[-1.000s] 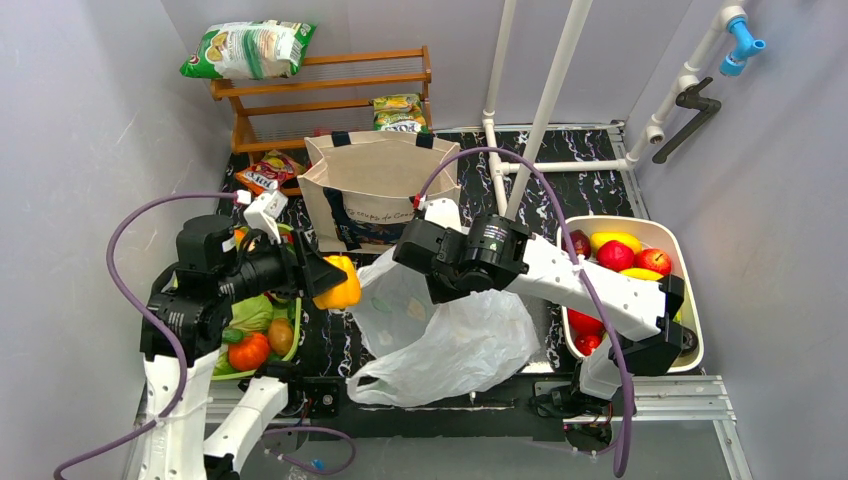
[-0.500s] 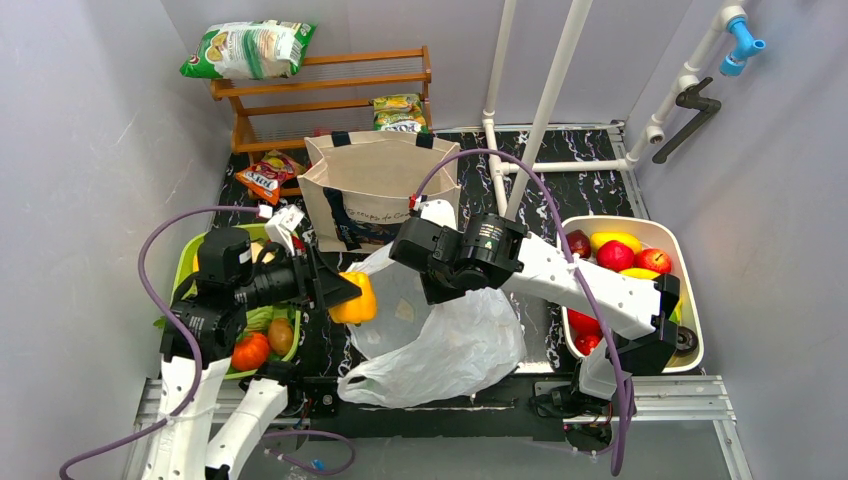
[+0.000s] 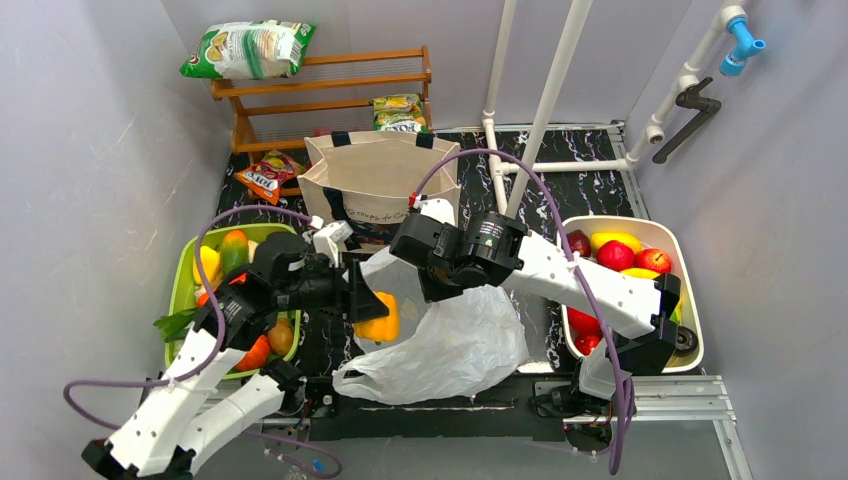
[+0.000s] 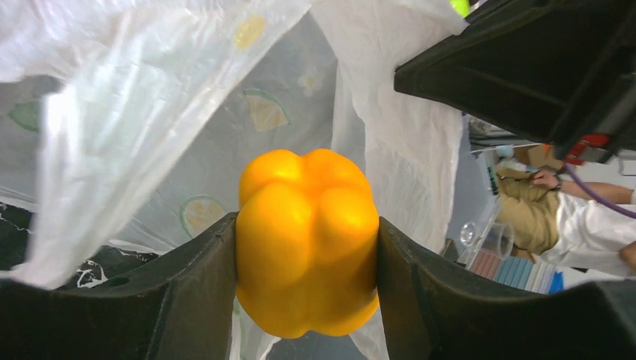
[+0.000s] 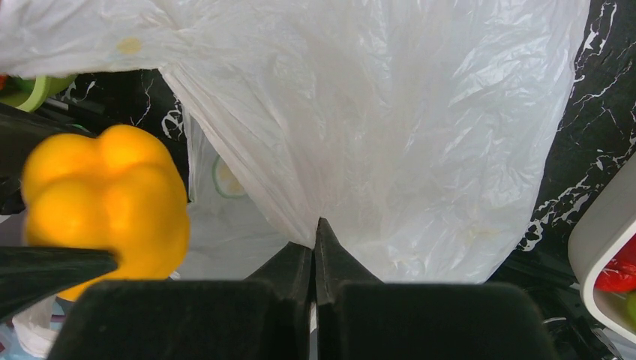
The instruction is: Place the mixed food into the grocery bags and tie them
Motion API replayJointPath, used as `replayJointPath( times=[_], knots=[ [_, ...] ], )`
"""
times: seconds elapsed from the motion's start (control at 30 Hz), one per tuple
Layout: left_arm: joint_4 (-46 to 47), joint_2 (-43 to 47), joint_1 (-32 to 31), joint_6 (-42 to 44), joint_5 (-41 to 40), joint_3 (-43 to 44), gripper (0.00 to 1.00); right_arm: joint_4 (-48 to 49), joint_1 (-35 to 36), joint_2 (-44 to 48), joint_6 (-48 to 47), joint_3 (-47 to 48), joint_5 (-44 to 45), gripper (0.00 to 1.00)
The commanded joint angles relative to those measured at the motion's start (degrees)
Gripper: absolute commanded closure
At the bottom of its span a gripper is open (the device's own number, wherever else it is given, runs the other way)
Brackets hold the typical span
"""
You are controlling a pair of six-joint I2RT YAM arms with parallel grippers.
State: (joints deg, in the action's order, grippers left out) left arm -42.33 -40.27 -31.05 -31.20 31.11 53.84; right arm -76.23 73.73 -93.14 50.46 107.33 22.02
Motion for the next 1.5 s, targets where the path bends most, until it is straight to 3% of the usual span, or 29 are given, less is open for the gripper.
replayJointPath(
  times=[0.0, 0.27, 0.33, 0.43, 0.63, 0.67, 0.87, 1.17, 1.47],
  knots=[
    [3.2, -3.5, -8.3, -2.4, -12.0, 0.7, 1.00, 1.1, -0.6, 2.4, 0.4, -0.5, -0.3, 0.99],
    [4.4, -11.2, -17.9, -3.3, -21.2, 3.3, 0.99, 1.3, -1.2, 4.8, 0.6, -3.3, -0.1, 0.99],
    [4.5, -12.2, -18.7, -4.2, -23.6, 3.6, 0.90, 1.3, -1.4, 5.2, 0.6, -3.7, -0.1, 0.99],
    [4.1, -12.6, -19.0, -5.4, -26.0, 3.8, 0.68, 1.5, -1.5, 6.1, 0.8, -4.7, -0.1, 0.99],
    [3.7, -12.3, -19.2, -5.3, -26.2, 3.6, 0.04, 3.0, -1.8, 7.7, 0.7, -7.4, -0.6, 0.99],
    [3.6, -12.3, -19.2, -5.4, -26.2, 3.7, 0.02, 3.2, -1.8, 7.8, 0.8, -7.7, -0.7, 0.99],
    [1.4, -11.6, -19.2, -6.5, -28.4, 4.7, 0.02, 3.7, -1.9, 8.1, 0.7, -8.6, -1.0, 0.99],
    [-20.3, -16.6, -19.2, -9.1, -45.0, 16.5, 0.02, 4.1, -1.9, 8.5, 0.7, -9.7, -1.1, 0.99],
    [-27.8, -9.1, -19.1, -10.8, -55.1, 18.2, 0.02, 4.6, -2.0, 8.7, 0.6, -10.6, -1.3, 0.99]
  ],
)
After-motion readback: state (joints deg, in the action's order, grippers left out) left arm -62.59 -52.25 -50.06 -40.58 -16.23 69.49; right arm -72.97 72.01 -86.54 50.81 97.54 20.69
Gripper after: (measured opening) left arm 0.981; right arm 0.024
